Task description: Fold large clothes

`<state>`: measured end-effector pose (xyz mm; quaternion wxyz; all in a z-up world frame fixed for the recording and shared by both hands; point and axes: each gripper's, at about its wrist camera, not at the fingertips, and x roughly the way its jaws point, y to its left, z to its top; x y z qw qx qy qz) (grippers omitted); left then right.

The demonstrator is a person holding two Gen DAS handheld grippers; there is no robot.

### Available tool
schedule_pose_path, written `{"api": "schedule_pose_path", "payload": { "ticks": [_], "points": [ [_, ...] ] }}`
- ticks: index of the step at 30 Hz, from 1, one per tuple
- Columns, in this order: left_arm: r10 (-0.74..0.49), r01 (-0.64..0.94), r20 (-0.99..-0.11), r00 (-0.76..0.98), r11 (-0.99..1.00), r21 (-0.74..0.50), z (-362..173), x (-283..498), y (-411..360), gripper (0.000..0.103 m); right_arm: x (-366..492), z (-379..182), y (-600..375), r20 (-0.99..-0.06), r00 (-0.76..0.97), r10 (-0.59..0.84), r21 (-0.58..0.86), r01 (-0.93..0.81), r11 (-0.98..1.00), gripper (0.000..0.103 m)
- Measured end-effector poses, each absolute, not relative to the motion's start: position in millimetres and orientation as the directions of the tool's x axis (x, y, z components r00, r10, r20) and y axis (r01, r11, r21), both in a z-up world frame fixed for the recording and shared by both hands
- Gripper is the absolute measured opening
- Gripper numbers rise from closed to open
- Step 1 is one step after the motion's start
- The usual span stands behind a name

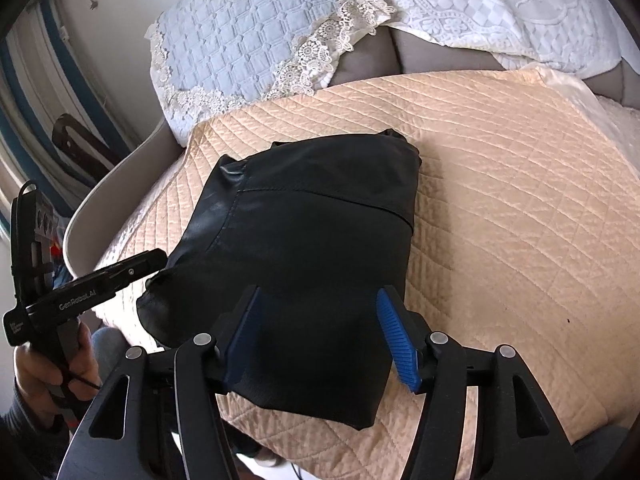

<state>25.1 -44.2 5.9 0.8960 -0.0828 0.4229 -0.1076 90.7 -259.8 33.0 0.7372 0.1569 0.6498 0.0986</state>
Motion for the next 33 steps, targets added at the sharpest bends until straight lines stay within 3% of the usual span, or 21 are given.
{"api": "schedule_pose_path", "payload": {
  "ticks": [7,13,18,25,33],
  "points": [
    [-0.270,0.132,-0.736,0.620,0.961,-0.242,7,34,-48,0.054,97,28,-266,-0.923,0.140,0.359,0.374,0.093,0.923,0.061],
    [-0.279,0.128,-0.742,0.609,0.958,-0.255,0,46,-45,0.056,105,14,-276,-0.911,0.129,0.392,0.408,0.132,0.903,0.068],
    [-0.311,0.103,-0.754,0.578,0.945,-0.311,-15,59,-34,0.057,111,-5,-286,-0.898,0.103,0.427,0.439,0.180,0.880,0.068],
    [-0.381,0.083,-0.750,0.540,0.911,-0.403,-35,76,-23,0.065,119,-34,-296,-0.870,0.075,0.487,0.489,0.245,0.837,0.069],
    [-0.473,0.098,-0.720,0.508,0.862,-0.497,-49,95,-22,0.066,125,-61,-308,-0.822,0.091,0.562,0.559,0.318,0.766,0.073]
  ]
}}
